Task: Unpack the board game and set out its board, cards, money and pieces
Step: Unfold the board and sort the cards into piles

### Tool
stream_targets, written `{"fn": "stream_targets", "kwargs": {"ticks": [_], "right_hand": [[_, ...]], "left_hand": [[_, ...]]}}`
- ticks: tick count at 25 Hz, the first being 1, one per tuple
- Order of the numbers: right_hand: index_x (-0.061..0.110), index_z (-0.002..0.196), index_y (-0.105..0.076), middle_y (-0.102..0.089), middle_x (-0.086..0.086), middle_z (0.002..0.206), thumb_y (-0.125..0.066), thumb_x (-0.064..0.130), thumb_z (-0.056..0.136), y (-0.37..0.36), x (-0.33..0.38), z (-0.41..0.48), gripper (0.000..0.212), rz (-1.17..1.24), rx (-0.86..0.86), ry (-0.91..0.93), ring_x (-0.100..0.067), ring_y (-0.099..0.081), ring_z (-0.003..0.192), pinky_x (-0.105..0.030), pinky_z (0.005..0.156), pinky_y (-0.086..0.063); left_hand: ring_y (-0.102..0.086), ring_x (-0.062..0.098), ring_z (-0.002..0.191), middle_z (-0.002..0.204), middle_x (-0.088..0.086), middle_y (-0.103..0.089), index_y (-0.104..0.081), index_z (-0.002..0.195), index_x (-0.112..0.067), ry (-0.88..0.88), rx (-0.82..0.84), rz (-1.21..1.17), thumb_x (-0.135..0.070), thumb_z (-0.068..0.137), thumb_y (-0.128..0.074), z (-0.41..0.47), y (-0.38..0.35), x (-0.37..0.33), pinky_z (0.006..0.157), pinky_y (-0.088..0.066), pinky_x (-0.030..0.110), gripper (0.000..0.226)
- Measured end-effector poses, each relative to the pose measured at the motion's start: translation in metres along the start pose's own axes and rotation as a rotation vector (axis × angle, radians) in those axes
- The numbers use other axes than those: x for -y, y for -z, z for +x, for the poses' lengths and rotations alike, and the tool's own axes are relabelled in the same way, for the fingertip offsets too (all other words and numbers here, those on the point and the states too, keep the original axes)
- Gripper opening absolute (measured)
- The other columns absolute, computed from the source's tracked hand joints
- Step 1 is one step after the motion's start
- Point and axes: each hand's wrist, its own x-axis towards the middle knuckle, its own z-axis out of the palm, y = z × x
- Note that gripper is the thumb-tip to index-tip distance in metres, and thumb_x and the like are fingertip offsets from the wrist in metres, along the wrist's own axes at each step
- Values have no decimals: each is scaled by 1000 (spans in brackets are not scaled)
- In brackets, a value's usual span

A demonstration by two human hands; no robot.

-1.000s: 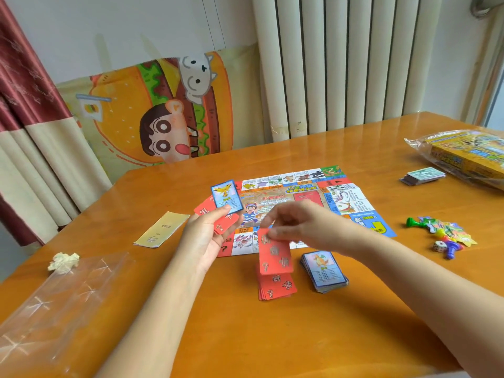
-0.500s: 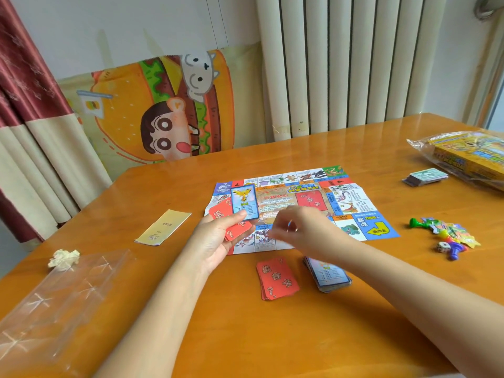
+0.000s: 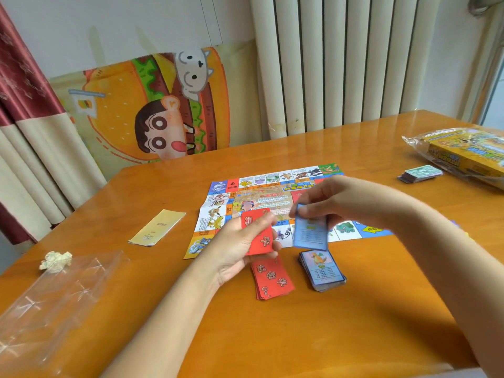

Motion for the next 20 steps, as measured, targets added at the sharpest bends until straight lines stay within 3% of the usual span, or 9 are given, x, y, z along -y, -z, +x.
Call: {"fn": "stream_targets", "kwargs": {"ticks": [4,8,12,16,18,20], "right_hand": [[17,81,-70,-72,-3,80,-69,18,85,9,-7,-4,5,-209,165,-123,-11,-67,74,-19,62,-52],[17,81,-68,-71,-4,81,-73,20,82,0,-11,3,6,-241,198,-185,-12,-67,73,-18,60,-50],[28,77,-66,-70,5,86,-78,35,76,-11,-14,7,14,-586,115,-214,-10,-63,72,-20,60,-44],[25,86,-59,-51,13,81,-81,44,69,-17,-15,5,33,-793,10,-218,-7,-47,72,-24,61,-38],[22,80,-55,-51,9,78,-75,48,74,-19,-13,7,34,-686,-93,-128,-9,-47,68,-25,60,-37],[15,76,-55,-58,2,71,-69,48,79,-22,-9,11,36,-362,-183,6,-11,-54,63,-24,58,-41]], "left_hand": [[-62,19,51,64,11,-62,-61,98,0,43,6,-193,-15,98,-36,5,7,-1,45,-53,27,29],[-66,23,60,75,15,-66,-63,99,2,88,67,-262,-13,97,-32,6,8,-1,51,-57,31,35],[-66,24,63,77,16,-67,-64,102,4,88,82,-287,-12,97,-31,6,9,-1,55,-58,33,36],[-67,26,69,81,16,-67,-62,106,4,67,106,-297,-7,97,-33,6,11,-1,60,-59,36,32],[-70,26,73,85,16,-69,-61,107,2,35,103,-254,-4,96,-37,7,10,1,65,-59,38,27],[-71,23,73,87,14,-72,-61,108,-2,-9,55,-168,-3,93,-47,7,10,3,64,-60,35,20]]}}
